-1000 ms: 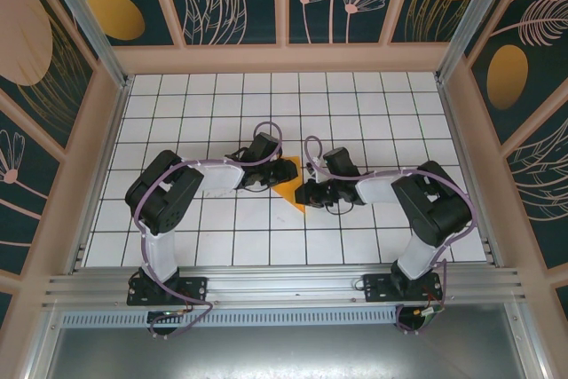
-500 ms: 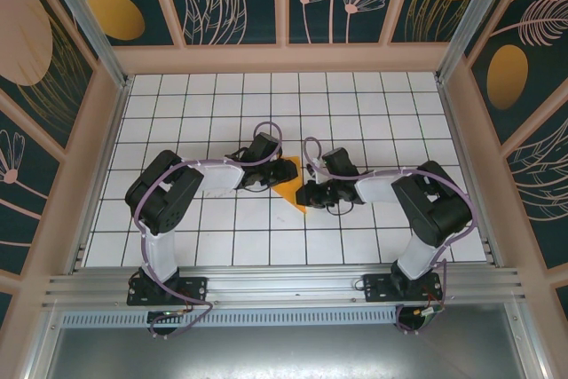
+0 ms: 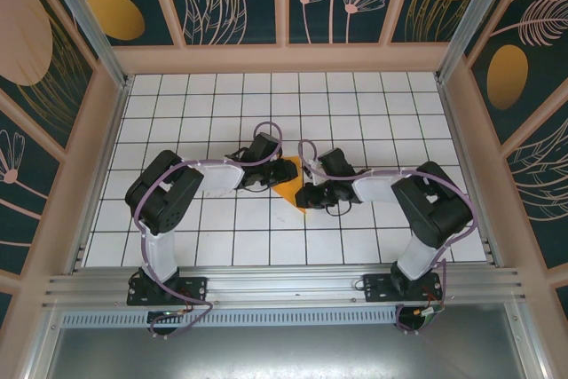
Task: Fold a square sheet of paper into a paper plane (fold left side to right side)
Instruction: Fourth fold the wing at the center of the table.
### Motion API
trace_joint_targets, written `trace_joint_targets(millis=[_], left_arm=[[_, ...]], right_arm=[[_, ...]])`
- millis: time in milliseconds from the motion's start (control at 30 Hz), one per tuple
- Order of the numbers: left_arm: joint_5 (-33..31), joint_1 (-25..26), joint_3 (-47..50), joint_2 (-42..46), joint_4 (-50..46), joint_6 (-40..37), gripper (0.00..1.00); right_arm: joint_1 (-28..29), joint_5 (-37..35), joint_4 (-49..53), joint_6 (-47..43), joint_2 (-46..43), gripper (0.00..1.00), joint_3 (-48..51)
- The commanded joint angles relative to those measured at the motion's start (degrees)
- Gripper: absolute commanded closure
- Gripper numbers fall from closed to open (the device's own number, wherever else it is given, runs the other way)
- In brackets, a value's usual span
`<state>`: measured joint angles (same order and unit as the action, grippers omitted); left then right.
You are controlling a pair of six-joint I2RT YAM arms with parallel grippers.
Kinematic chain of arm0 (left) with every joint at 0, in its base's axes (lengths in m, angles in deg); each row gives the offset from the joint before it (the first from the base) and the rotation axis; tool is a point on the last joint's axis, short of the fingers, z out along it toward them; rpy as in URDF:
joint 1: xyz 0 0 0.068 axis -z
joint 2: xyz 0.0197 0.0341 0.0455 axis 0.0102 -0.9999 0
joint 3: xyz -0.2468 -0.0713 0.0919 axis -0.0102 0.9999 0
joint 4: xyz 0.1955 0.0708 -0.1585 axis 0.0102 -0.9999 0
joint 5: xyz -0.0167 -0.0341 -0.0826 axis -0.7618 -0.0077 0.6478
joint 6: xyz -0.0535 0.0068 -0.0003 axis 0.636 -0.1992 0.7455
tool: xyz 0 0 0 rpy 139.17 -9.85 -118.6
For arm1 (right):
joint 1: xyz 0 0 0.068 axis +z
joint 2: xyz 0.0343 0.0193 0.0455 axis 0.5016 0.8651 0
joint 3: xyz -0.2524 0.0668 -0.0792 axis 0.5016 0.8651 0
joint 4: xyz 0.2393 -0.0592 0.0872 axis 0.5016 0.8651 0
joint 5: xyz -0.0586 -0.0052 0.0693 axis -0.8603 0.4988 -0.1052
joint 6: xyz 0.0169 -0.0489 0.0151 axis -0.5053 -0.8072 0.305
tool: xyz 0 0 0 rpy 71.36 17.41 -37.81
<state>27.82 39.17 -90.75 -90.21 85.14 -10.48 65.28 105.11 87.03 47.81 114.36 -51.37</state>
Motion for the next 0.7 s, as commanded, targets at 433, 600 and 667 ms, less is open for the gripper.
trace_joint_targets(millis=[433,600,667], left_arm=[[-2.5,0.1,0.9,-1.5,-4.0,-1.3,0.62],[-2.5,0.1,0.9,-1.4,-4.0,-1.3,0.62],[-2.5,0.1,1.0,-1.3,-4.0,-1.2,0.62]], right_arm=[[2.2,-2.1,13.1,-1.6,-3.4,0.87,3.1],[2.2,-2.5,14.3,-2.2,-4.0,0.91,2.7],[2.1,-2.8,14.9,-2.4,-4.5,0.94,2.5]])
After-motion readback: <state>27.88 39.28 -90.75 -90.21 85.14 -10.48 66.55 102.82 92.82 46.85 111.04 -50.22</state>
